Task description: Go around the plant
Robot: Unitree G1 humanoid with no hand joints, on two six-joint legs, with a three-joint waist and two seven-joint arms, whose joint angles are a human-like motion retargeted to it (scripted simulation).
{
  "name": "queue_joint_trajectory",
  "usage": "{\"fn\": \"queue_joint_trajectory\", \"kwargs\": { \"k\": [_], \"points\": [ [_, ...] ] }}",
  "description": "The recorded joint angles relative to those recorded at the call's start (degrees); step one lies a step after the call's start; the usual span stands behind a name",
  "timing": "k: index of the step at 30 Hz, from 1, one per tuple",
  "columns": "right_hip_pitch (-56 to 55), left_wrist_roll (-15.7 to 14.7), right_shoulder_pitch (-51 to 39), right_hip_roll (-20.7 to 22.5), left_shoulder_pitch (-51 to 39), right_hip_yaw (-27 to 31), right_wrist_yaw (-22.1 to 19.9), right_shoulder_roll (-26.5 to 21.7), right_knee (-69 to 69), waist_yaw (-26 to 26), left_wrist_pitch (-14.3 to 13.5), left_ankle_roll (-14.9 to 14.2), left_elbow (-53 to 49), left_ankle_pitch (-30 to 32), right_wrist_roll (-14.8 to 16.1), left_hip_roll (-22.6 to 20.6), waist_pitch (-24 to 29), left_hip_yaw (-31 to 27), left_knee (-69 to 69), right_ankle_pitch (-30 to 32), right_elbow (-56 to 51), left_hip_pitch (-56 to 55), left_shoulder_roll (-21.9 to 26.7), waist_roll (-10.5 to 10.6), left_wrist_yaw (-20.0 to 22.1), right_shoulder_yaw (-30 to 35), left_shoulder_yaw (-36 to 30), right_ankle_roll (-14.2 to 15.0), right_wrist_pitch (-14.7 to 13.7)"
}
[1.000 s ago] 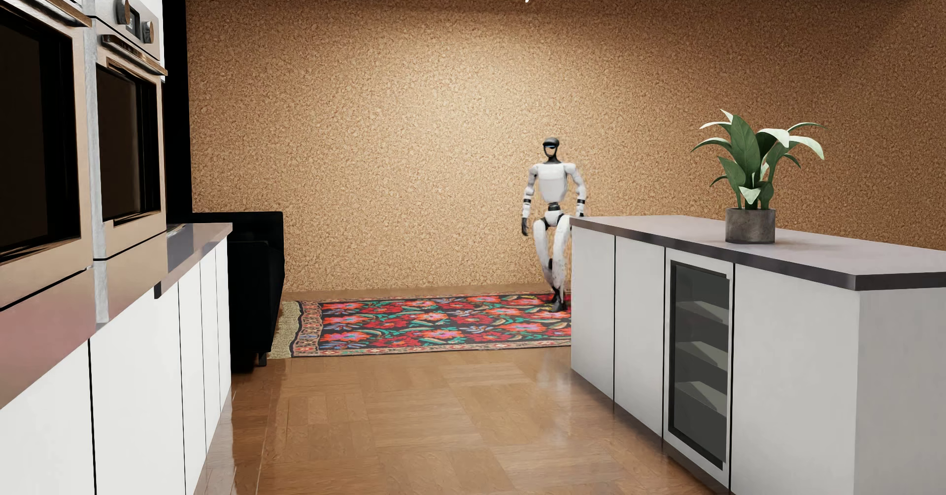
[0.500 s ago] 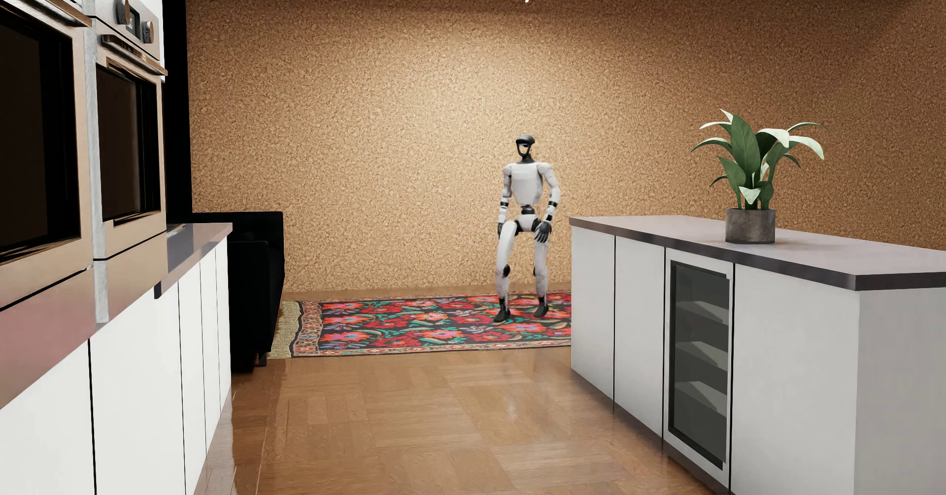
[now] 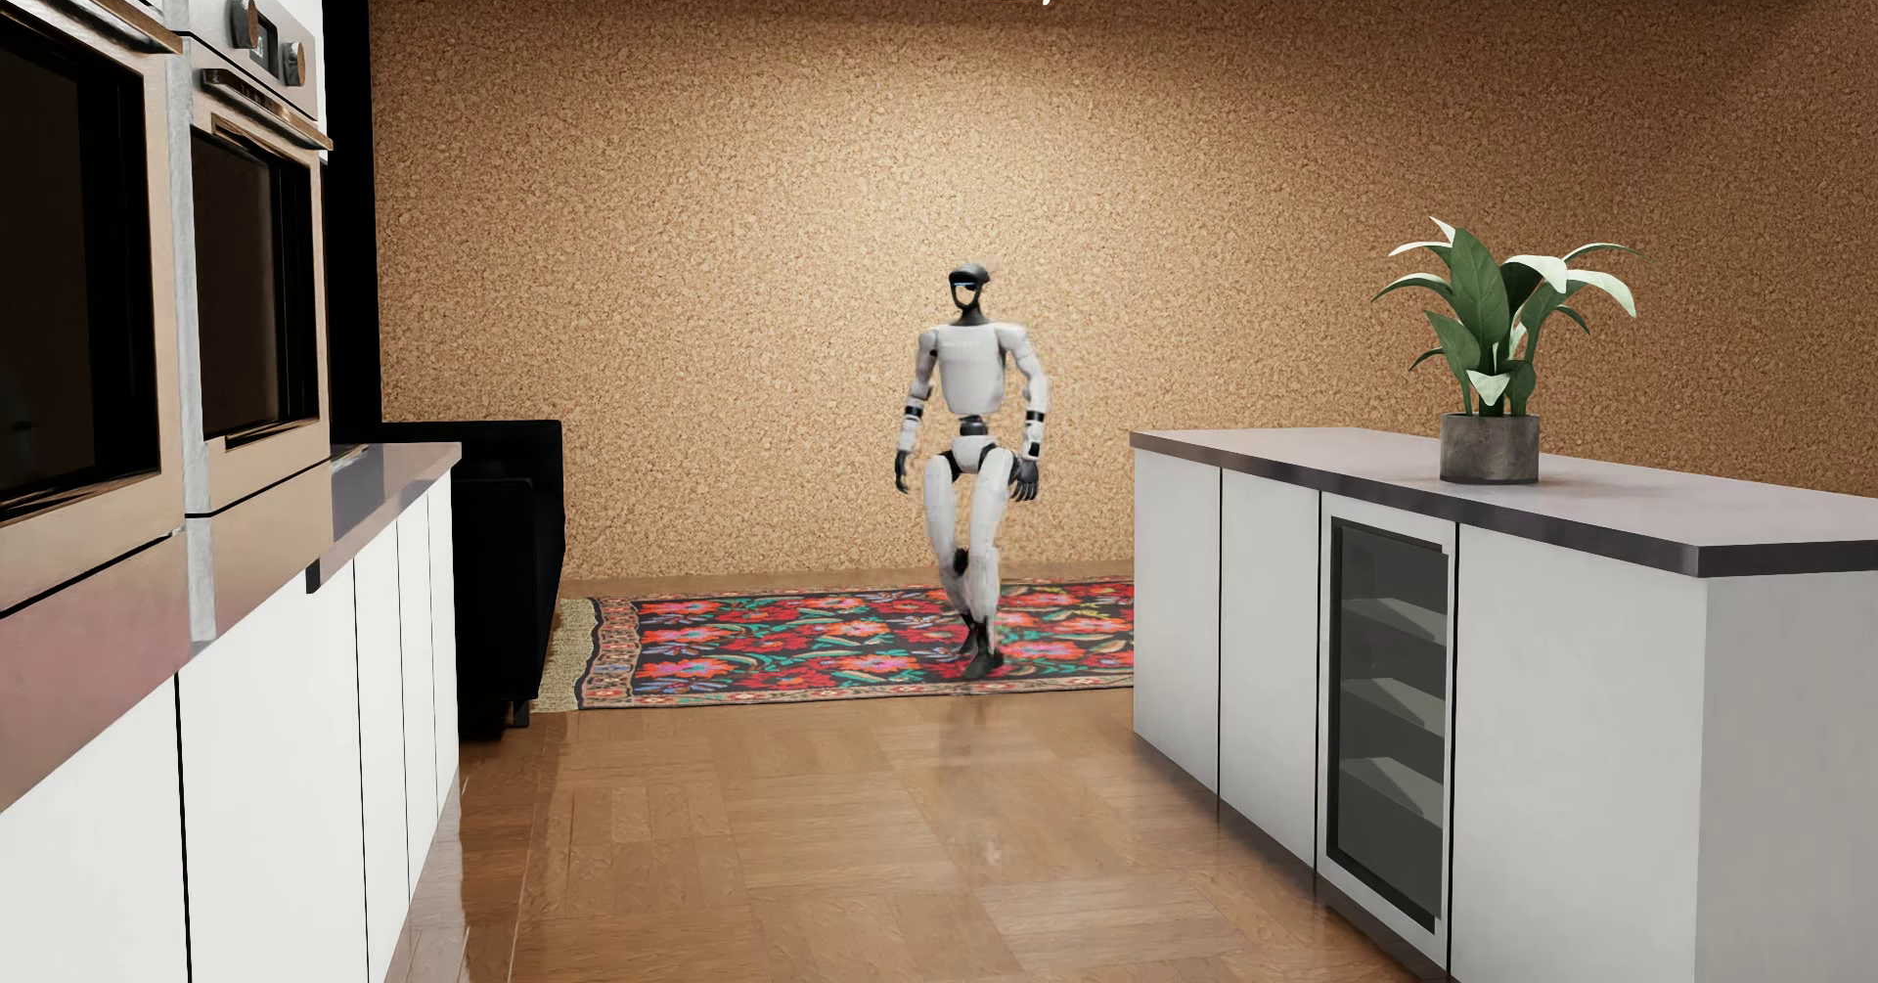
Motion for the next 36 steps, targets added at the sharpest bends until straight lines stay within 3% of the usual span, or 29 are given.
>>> {"fn": "queue_joint_trajectory", "kwargs": {
  "k": [1, 2, 4, 5, 6, 8, 10, 13, 14, 16, 17, 18, 19, 20, 22, 25, 26, 28, 29, 30, 31, 32, 33, 34, 36],
  "points": [
    [2.4, 0.0, -0.5, -0.5, 1.0, 0.0, 0.0, -0.7, 0.3, 0.7, 0.0, 0.0, 0.3, -10.6, 0.0, -0.3, -0.4, 0.0, -2.3, -0.9, -1.7, -1.1, 0.4, -0.4, 0.0, -1.3, -0.7, 0.0, 0.0],
    [4.2, 0.0, -0.2, -0.7, 2.1, 0.0, 0.0, -0.9, 1.6, 1.4, 0.0, 0.0, -0.5, -9.4, 0.0, -0.8, -0.6, 0.0, -1.9, -0.8, -2.3, -2.3, 1.2, -0.9, 0.0, -2.8, -2.1, 0.0, 0.0],
    [4.6, 0.0, 2.1, -2.5, 4.0, 0.0, 0.0, -0.3, 11.0, 1.3, 0.0, 0.0, -0.1, 4.1, 0.0, -3.7, -1.3, 0.0, 3.1, 7.6, -1.8, -1.9, 1.5, -2.4, 0.0, -5.8, -2.0, 0.0, 0.0],
    [-0.4, 0.0, 2.7, -4.6, 4.3, 0.0, 0.0, 0.3, 23.2, 0.0, 0.0, 0.0, 0.6, 6.9, 0.0, -6.0, -1.8, 0.0, 5.7, 15.2, 0.4, -0.7, 1.4, -3.5, 0.0, -5.4, -2.4, 0.0, 0.0],
    [-6.3, 0.0, 3.3, -5.3, 4.0, 0.0, 0.0, 0.5, 35.6, -2.0, 0.0, 0.0, 1.1, 5.3, 0.0, -7.4, -1.5, 0.0, 7.3, 16.4, 2.6, 2.4, 1.4, -3.8, 0.0, -4.4, -2.8, 0.0, 0.0],
    [-17.4, 0.0, 3.3, -5.8, 2.2, 0.0, 0.0, 1.1, 44.4, -5.7, 0.0, 0.0, 0.1, -2.5, 0.0, -8.1, 0.7, 0.0, 3.7, 4.7, 5.4, 13.5, 1.8, -4.6, 0.0, -1.2, -2.4, 0.0, 0.0],
    [-24.2, 0.0, 4.9, -4.7, -1.0, 0.0, 0.0, 1.1, 30.3, -12.1, 0.0, 0.0, -0.6, -9.9, 0.0, -7.0, 1.4, 0.0, 0.4, 1.5, 6.6, 23.0, 2.5, -2.8, 0.0, 1.1, -1.7, 0.0, 0.0],
    [-31.8, 0.0, 8.3, -4.5, -4.9, 0.0, 0.0, 0.2, 1.7, -17.6, 0.0, 0.0, -5.0, -21.5, 0.0, -5.2, -0.5, 0.0, -4.4, 6.5, 6.4, 32.7, 3.1, 0.1, 0.0, -1.1, 4.0, 0.0, 0.0],
    [-33.9, 0.0, 9.1, -5.3, -5.4, 0.0, 0.0, 0.0, -0.4, -19.0, 0.0, 0.0, -6.7, -23.6, 0.0, -4.5, -1.3, 0.0, -4.2, 7.8, 6.8, 35.3, 3.5, 0.9, 0.0, -1.8, 5.7, 0.0, 0.0],
    [-35.9, 0.0, 10.7, -5.8, -5.8, 0.0, 0.0, -0.7, 7.2, -22.8, 0.0, 0.0, -8.2, -22.6, 0.0, -3.3, -1.6, 0.0, 2.2, 11.4, 8.1, 38.7, 3.4, 3.5, 0.0, -1.7, 7.1, 0.0, 0.0],
    [-36.9, 0.0, 11.0, -4.5, -5.8, 0.0, 0.0, -0.3, 13.3, -23.5, 0.0, 0.0, -9.2, -14.3, 0.0, -2.0, -1.8, 0.0, 10.9, 12.6, 9.2, 37.0, 2.9, 5.3, 0.0, -3.6, 10.1, 0.0, 0.0],
    [-34.6, 0.0, 10.1, -4.0, -5.4, 0.0, 0.0, -0.4, 16.8, -23.2, 0.0, 0.0, -6.6, -2.3, 0.0, -1.2, -1.2, 0.0, 22.7, 10.6, 11.5, 33.5, 1.5, 6.8, 0.0, -1.7, 7.1, 0.0, 0.0],
    [-32.1, 0.0, 9.3, -3.9, -5.5, 0.0, 0.0, 0.2, 18.3, -21.0, 0.0, 0.0, -6.0, 5.5, 0.0, -0.8, -0.7, 0.0, 33.5, 7.9, 12.8, 28.2, 1.0, 6.9, 0.0, -1.4, 5.6, 0.0, 0.0],
    [-28.2, 0.0, 8.7, -4.2, -5.6, 0.0, 0.0, 1.0, 17.4, -18.4, 0.0, 0.0, -5.4, 8.3, 0.0, 0.1, -0.3, 0.0, 39.7, 6.2, 13.2, 22.3, 0.5, 6.8, 0.0, -1.0, 3.3, 0.0, 0.0],
    [-17.9, 0.0, 8.3, -6.5, -4.5, 0.0, 0.0, 1.9, 12.0, -12.9, 0.0, 0.0, -1.8, 8.6, 0.0, -0.1, 0.2, 0.0, 38.1, 4.0, 10.7, 10.1, -1.4, 4.8, 0.0, -0.2, 2.5, 0.0, 0.0],
    [-3.1, 0.0, 8.8, -8.5, 0.3, 0.0, 0.0, 0.9, 4.0, -2.6, 0.0, 0.0, -1.7, 10.6, 0.0, 0.5, -0.3, 0.0, 17.0, -1.8, 2.0, -4.2, -0.6, 1.6, 0.0, 0.8, 0.6, 0.0, 0.0],
    [1.0, 0.0, 8.3, -8.4, 1.7, 0.0, 0.0, 0.0, 2.6, 0.7, 0.0, 0.0, -1.6, 6.0, 0.0, 1.5, -0.5, 0.0, 9.4, -3.3, -0.5, -7.7, 0.0, 1.7, 0.0, 0.3, 0.8, 0.0, 0.0],
    [6.7, 0.0, 6.0, -8.5, 4.8, 0.0, 0.0, -2.1, 2.1, 7.7, 0.0, 0.0, 0.6, -11.4, 0.0, 5.0, -1.1, 0.0, -0.2, -4.9, -2.4, -12.3, 0.9, 1.3, 0.0, 1.3, 0.9, 0.0, 0.0],
    [9.4, 0.0, 4.7, -9.2, 6.4, 0.0, 0.0, -2.4, 2.5, 10.7, 0.0, 0.0, 1.6, -14.1, 0.0, 7.0, -0.8, 0.0, -0.8, -3.4, -2.0, -13.3, 1.7, 0.5, 0.0, 1.4, 0.5, 0.0, 0.0],
    [11.4, 0.0, 4.1, -10.5, 8.0, 0.0, 0.0, -2.4, 3.3, 12.2, 0.0, 0.0, 3.5, -3.3, 0.0, 7.6, -1.4, 0.0, 1.7, 0.6, -1.1, -15.7, 1.9, -0.6, 0.0, 0.9, 0.4, 0.0, 0.0],
    [11.7, 0.0, 4.2, -12.0, 8.6, 0.0, 0.0, -1.9, 6.0, 11.6, 0.0, 0.0, 5.2, 9.7, 0.0, 6.0, -1.9, 0.0, 7.4, 7.5, -0.4, -19.0, 2.0, -2.4, 0.0, -0.6, -1.4, 0.0, 0.0],
    [9.3, 0.0, 4.5, -13.5, 8.1, 0.0, 0.0, -1.0, 11.8, 10.2, 0.0, 0.0, 7.2, 12.7, 0.0, 2.5, -2.3, 0.0, 12.1, 16.7, 1.3, -19.7, 1.9, -4.9, 0.0, -1.3, -3.6, 0.0, 0.0],
    [5.8, 0.0, 4.9, -12.5, 7.2, 0.0, 0.0, -0.6, 20.4, 8.2, 0.0, 0.0, 8.0, 10.1, 0.0, 0.1, -2.0, 0.0, 14.7, 23.2, 3.5, -17.3, 1.9, -5.0, 0.0, -1.1, -5.0, 0.0, 0.0],
    [-0.5, 0.0, 4.8, -11.9, 6.4, 0.0, 0.0, -0.5, 30.8, 6.2, 0.0, 0.0, 7.1, 8.0, 0.0, -2.8, -1.8, 0.0, 15.9, 23.2, 4.7, -14.4, 1.9, -5.3, 0.0, 0.4, -3.7, 0.0, 0.0],
    [-11.3, 0.0, 5.0, -9.3, 3.5, 0.0, 0.0, 0.0, 45.5, 1.0, 0.0, 0.0, 4.6, 3.3, 0.0, -7.8, 0.3, 0.0, 12.3, 9.7, 5.7, -2.3, 1.3, -4.6, 0.0, 2.0, -0.8, 0.0, 0.0]
  ]
}}
